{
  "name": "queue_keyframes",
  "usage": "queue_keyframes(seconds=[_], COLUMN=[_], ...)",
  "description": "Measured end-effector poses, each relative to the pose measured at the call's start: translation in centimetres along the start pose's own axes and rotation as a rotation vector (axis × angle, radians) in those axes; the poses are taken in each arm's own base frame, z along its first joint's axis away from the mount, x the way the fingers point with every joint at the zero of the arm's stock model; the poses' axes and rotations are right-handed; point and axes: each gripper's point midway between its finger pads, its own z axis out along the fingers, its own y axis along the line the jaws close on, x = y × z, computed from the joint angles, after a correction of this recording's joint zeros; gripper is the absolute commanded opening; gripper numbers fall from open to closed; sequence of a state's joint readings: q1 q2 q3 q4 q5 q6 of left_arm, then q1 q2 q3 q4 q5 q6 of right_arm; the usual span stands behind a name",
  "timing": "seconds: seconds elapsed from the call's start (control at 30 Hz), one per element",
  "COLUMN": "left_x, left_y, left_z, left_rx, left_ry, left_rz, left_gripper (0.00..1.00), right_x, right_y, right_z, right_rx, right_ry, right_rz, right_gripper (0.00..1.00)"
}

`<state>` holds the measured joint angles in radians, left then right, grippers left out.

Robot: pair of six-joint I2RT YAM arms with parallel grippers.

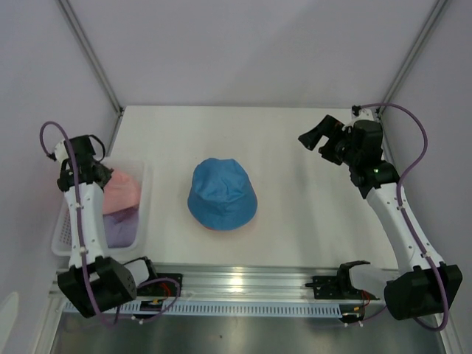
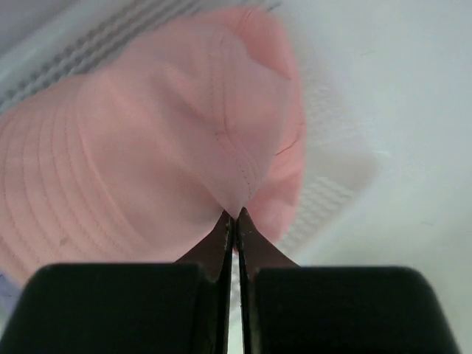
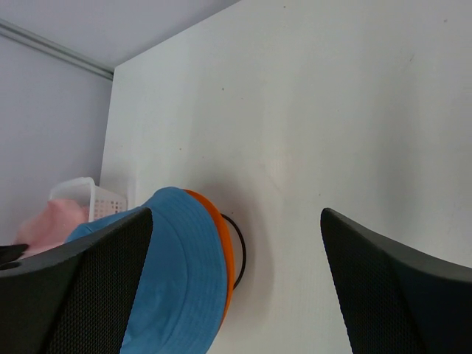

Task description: Stack the hats

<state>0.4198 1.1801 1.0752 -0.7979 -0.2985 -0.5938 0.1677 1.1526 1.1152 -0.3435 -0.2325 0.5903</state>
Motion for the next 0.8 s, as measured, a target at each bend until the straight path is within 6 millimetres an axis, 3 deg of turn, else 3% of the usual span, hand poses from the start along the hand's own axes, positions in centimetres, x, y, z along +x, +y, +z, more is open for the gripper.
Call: queue_keyframes(seconds=[0.1,0.2,0.33,0.4,0.5,0.6,0.8], left_x=[-3.9,-7.4,-6.0,-4.2,-0.8,2.5,6.7], left_y=[-4.6,-8.4,-10.2,-11.4,-13.9,-16.9,-21.9], left_z=[-7.7,-19.1,-27.8,-30.5,-32.6,-33.7,-34.7], left_rx=[0.241,0.564,0.886,1.03,1.19,1.295,1.401], left_ry=[-0.14,-0.317,-0.354,-0.317,-0.224,-0.13,-0.018], left_rz=[0.059,0.081,0.126,0.162,0.235,0.32,0.408], left_gripper=[0.01,0.01,0.01,0.01,0.01,0.01,0.01], right_x=[-0.4,-0.5,-0.6,-0.7,-0.8,-1.1,-1.9], right_y=[0.1,0.0,-0.1,-0.2,-0.4,-0.3,0.6], right_z=[-0.1,-0.1,-0.1,-0.1,-0.3,-1.1,-3.3], right_rx=[0.003,0.005,0.006,0.008,0.014,0.013,-0.005], right_ry=[-0.011,-0.015,-0.019,-0.02,-0.024,-0.04,-0.087], right_rz=[-0.006,-0.009,-0.013,-0.02,-0.033,-0.048,-0.073], right_gripper=[0.99,1.0,1.0,1.0,1.0,1.0,1.0])
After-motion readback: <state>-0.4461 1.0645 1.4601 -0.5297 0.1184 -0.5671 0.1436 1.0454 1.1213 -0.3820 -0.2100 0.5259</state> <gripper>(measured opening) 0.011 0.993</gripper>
